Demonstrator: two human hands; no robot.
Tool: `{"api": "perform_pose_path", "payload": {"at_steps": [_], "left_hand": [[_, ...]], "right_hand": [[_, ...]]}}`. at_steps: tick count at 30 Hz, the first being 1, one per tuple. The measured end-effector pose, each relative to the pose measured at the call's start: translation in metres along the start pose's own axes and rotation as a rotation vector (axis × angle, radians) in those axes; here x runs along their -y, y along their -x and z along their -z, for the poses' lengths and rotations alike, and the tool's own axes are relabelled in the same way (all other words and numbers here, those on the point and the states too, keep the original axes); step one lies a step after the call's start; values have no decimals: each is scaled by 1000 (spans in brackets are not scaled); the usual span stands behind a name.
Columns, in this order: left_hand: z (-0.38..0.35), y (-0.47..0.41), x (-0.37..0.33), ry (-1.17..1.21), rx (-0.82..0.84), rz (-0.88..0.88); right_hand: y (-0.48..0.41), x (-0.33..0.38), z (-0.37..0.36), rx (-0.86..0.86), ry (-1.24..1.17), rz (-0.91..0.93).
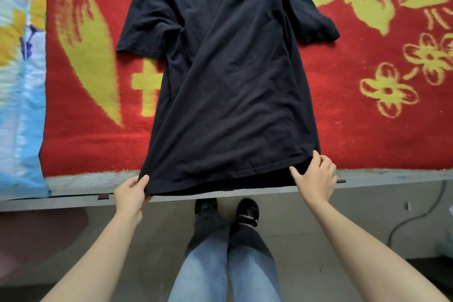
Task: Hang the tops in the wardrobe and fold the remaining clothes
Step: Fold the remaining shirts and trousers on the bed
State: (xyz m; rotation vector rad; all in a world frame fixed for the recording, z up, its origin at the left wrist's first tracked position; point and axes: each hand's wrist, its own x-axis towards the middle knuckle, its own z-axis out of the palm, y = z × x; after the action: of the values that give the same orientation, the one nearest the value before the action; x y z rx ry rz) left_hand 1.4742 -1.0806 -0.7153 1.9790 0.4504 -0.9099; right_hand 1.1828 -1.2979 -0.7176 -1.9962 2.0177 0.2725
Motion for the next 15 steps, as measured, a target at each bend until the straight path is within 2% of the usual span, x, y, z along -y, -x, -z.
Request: {"api": "perform_pose_path", "payload": {"at_steps": [2,5,7,13,15], "left_hand": [[7,7,1,36,38,-20],[16,16,1,117,104,-12],[20,19,0,183,132,12],[33,28,-6,260,149,20],[41,32,-5,268,151,36]], "right_hand": [[0,1,-4,66,-41,-42],[-15,7,1,137,-262,-240],[-21,7,7,172,-278,-232],[-22,-47,46,-33,-155,-228],[-19,-79,59,-112,-69,-125]]}}
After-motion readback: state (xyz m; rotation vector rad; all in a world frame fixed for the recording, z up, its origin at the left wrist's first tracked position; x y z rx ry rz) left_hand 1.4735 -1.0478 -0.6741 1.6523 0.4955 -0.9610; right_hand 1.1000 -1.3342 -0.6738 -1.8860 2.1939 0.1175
